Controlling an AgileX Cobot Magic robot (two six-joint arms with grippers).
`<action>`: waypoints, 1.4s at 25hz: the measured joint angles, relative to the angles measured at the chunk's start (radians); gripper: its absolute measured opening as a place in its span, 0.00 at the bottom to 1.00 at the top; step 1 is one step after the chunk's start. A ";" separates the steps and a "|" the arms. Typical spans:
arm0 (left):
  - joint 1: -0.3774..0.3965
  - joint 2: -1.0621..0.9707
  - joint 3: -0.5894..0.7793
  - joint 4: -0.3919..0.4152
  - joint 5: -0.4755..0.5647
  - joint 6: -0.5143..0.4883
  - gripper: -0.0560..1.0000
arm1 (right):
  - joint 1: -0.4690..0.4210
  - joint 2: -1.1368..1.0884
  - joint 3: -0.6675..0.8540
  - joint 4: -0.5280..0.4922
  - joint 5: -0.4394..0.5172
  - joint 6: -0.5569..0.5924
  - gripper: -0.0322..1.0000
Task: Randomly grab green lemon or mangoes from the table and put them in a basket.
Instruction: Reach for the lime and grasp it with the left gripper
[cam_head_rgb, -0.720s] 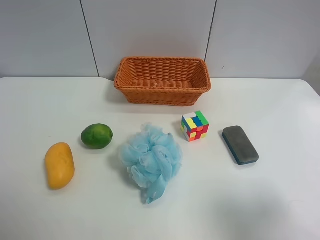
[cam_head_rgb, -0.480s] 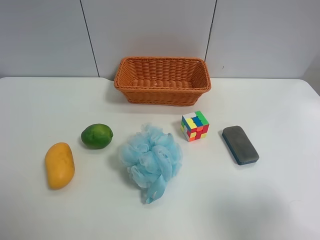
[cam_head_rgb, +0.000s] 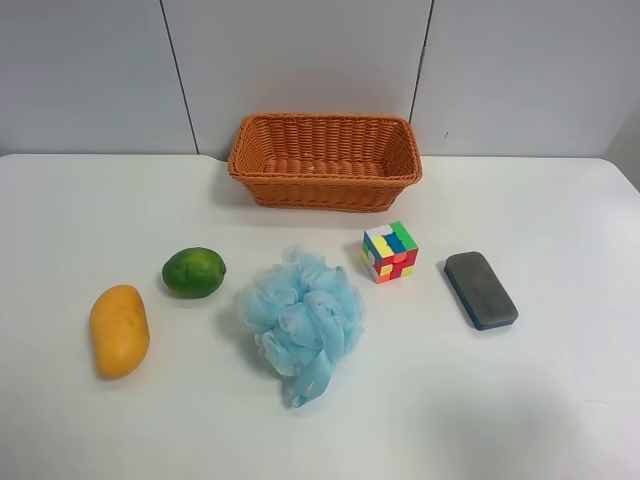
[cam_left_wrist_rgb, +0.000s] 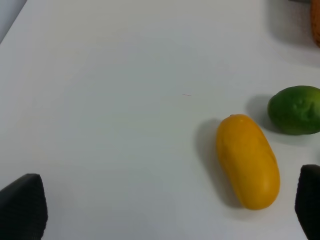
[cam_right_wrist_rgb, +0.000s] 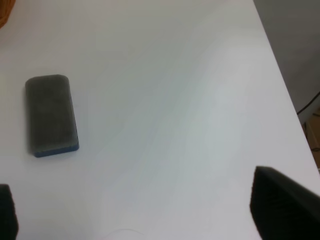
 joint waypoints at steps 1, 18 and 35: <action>0.000 0.000 0.000 0.000 0.000 0.000 0.99 | 0.000 0.000 0.000 0.000 0.000 0.000 0.92; 0.000 0.771 -0.417 -0.025 -0.288 0.285 0.99 | 0.000 0.000 0.000 0.000 0.000 0.000 0.92; -0.459 1.694 -0.932 -0.089 -0.039 1.155 0.99 | 0.000 0.000 0.000 0.000 0.000 0.000 0.92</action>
